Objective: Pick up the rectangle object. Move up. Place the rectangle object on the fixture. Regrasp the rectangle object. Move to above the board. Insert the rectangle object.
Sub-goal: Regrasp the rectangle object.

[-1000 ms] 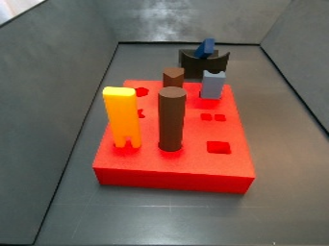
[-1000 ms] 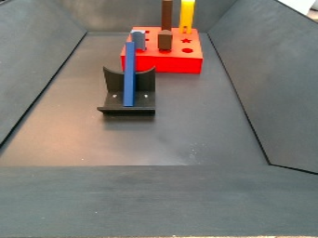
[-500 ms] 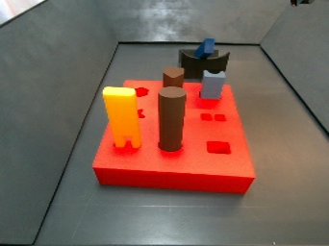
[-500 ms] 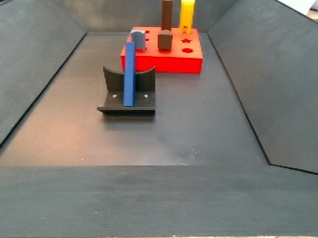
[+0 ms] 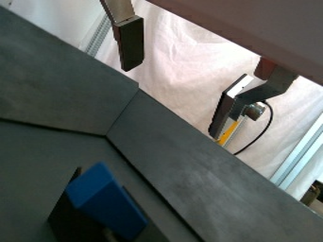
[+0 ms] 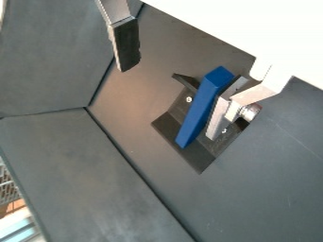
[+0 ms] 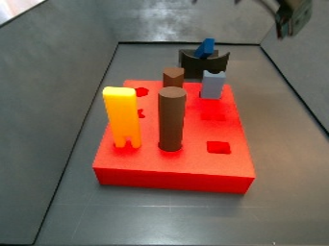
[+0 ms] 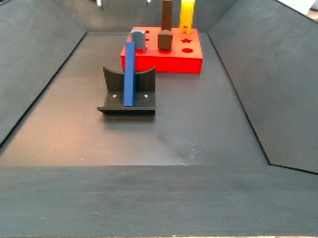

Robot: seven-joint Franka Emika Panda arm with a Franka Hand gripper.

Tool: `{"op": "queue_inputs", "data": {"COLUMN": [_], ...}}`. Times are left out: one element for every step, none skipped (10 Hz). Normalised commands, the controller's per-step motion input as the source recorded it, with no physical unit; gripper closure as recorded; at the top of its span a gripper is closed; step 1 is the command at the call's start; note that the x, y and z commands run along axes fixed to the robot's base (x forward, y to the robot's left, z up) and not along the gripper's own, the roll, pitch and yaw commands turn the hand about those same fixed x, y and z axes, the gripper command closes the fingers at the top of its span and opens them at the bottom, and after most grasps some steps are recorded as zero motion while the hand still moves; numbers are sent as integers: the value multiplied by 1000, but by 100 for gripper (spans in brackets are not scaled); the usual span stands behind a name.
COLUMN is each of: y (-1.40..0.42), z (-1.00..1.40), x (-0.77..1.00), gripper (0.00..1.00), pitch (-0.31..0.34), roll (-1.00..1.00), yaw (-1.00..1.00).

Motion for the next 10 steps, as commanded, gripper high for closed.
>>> {"op": "queue_inputs", "data": {"y": [31,27,23,25,21,14,9,5,3,0], "z": [-1000,-1000,-1000,-1000,-1000,-886,-669,-512,-407,0], "x": [63,67,69,72,75,73,66,66,67,0], "gripper": [0,0,0,0,0,0,0,0,0,100], "pitch": [-120,-120,-107,-92,-80,-57,-32,-15,-4,0], "roll": [65,65,65,64,60,60,61,60,63,0], "yaw": [16,-5,-29,-41,-46,-50,-46,-37,-30,0]}}
